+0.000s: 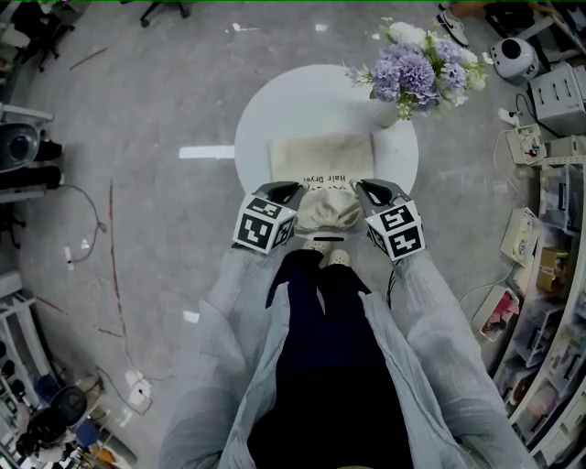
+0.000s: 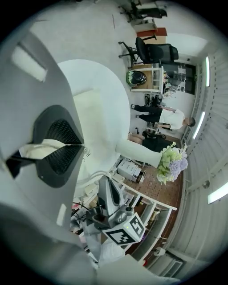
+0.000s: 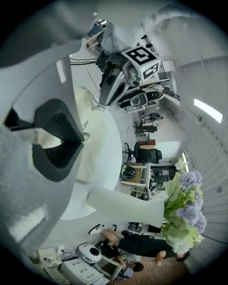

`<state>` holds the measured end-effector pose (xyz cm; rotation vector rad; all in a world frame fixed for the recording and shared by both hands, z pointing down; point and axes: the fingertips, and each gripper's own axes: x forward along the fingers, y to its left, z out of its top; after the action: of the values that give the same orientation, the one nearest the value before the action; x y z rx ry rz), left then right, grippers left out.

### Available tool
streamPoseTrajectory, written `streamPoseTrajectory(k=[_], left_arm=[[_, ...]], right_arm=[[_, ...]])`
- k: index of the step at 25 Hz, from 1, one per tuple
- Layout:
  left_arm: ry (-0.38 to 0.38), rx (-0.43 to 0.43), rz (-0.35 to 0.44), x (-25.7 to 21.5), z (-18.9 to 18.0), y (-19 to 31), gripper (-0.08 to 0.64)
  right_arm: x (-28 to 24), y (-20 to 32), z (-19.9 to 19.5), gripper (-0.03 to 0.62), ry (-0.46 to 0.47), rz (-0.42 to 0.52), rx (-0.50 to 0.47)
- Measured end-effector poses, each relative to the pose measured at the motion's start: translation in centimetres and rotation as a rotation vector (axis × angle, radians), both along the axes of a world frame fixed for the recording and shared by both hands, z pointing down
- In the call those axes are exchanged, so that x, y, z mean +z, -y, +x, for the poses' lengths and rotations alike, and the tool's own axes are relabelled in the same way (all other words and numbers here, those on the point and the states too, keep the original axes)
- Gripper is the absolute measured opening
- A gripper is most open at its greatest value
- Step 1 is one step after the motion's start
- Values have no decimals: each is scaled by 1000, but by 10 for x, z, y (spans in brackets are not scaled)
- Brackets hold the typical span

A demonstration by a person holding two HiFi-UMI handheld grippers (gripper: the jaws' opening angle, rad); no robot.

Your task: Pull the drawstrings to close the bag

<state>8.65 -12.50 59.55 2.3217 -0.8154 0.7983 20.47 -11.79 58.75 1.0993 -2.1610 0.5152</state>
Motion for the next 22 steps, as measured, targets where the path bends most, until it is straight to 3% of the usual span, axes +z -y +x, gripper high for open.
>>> streamPoseTrajectory(k=[4, 8, 12, 15, 17, 22], left_arm=[[-3, -34, -73, 22, 4, 0, 29], [34, -82, -54, 30, -1, 6, 47], [43, -40, -73, 33, -1, -2, 182], [27, -16, -96, 31, -1, -8, 300], [14, -10, -104, 28, -2, -10, 343], [-40, -57, -116, 16, -11, -12, 360]], right_arm=[[30, 4, 0, 11, 4, -90, 65], [48, 5, 7, 31, -11, -158, 108], [50, 2, 8, 243, 78, -244, 146], [44, 2, 11, 399, 134, -250, 177], [39, 2, 13, 442, 167, -239, 184], [29, -7, 19, 456, 223, -249, 195]])
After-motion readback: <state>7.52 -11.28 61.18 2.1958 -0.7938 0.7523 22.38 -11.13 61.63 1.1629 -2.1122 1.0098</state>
